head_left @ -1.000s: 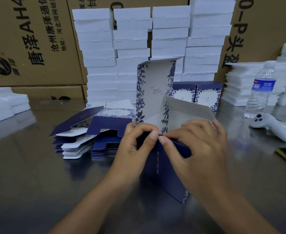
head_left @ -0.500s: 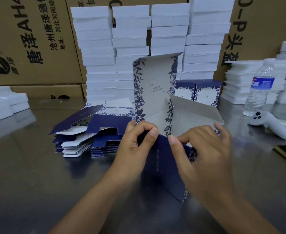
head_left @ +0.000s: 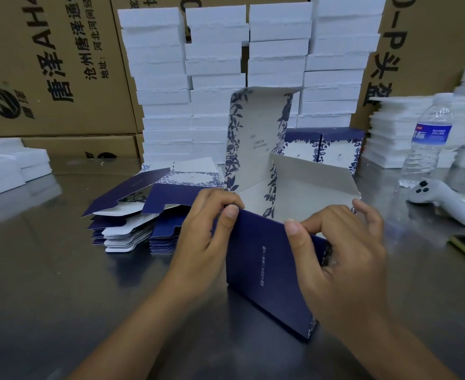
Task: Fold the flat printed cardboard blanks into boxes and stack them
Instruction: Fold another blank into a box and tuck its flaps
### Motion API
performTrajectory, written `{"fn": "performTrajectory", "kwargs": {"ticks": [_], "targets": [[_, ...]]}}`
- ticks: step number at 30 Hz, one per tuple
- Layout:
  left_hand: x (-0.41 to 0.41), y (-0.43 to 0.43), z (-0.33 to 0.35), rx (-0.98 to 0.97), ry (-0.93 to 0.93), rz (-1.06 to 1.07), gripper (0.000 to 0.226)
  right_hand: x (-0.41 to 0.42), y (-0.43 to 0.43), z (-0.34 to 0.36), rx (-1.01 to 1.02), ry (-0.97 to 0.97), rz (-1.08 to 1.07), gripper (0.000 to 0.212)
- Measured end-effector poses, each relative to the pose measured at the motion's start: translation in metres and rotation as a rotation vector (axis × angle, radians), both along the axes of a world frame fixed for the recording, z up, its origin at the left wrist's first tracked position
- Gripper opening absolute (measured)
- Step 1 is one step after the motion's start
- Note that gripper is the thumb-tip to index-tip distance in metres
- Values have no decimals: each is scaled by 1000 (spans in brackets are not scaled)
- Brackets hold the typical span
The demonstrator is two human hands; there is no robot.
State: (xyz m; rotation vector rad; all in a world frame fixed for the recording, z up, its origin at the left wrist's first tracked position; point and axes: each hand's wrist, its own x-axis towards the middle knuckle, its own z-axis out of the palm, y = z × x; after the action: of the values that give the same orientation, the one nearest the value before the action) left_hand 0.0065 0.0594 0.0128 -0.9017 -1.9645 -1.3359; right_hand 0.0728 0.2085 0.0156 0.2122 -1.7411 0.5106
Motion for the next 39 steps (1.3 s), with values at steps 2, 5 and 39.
{"fn": "performTrajectory", "kwargs": {"ticks": [2,5,39], "targets": [[-2,1,1,21,32,16,24,0,2,1,17,11,-5,30],[-3,2,1,6,69,35,23,0,4,1,48,33,-17,33],[8,5,6,250,-280,-120,37,4,12,12,-98,125,144,23]]}}
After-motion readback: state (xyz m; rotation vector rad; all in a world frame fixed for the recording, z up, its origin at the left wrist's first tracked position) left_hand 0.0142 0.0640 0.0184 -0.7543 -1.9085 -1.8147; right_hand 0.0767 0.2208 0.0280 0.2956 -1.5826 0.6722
